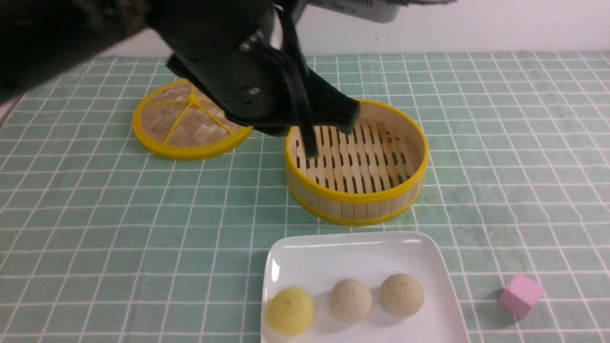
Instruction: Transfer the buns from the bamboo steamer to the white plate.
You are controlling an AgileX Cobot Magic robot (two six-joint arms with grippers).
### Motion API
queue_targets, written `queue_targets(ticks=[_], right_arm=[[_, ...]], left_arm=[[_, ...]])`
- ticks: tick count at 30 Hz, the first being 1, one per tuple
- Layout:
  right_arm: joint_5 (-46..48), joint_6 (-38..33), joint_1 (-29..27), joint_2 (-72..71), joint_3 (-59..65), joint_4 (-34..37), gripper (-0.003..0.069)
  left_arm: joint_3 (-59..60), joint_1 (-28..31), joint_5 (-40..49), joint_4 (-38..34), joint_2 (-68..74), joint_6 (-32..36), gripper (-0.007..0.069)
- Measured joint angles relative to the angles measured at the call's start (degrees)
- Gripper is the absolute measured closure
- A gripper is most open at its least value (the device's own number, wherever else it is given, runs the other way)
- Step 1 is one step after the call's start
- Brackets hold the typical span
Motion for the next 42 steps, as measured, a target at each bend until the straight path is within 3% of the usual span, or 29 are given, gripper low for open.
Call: queue_targets(ticks=[6,13,15,21,25,27,32,42], right_arm=[[0.00,0.00,-0.06,0.00,0.00,0.00,0.0624],[0.00,0.00,-0.06,0.00,0.00,0.00,0.0615],[0.00,0.00,-0.06,0.00,0.00,0.00,0.0613],[-0.06,0.00,-0.06,0.00,0.02,0.00,0.0606],[-0.06,0.00,-0.06,0.00,0.02,0.00,0.0601],[-0.06,0.00,-0.06,0.00,0.02,0.00,0.0598],[-0.06,0.00,-0.06,0.00,0.02,-0.02,0.0590],[-0.06,0.00,-0.06,0.00,0.02,-0.02,0.0577]], left_arm=[[1.24,0.00,3.35,2.46,-11.97,0.51,0.0617],[20.59,0.00,1.76,2.23,-31.26,-3.76,0.0617],[28.01,0.00,-3.17,1.41,-36.62,-5.00,0.0617],[54.04,0.00,-32.76,2.58,-53.39,-16.24,0.0617],[67.89,0.00,-54.98,10.91,-60.07,-24.69,0.0613],[71.91,0.00,-60.90,14.29,-61.16,-26.07,0.0612],[78.44,0.00,-66.01,19.36,-61.46,-27.11,0.0608],[81.12,0.00,-65.78,20.11,-61.46,-29.26,0.0601]])
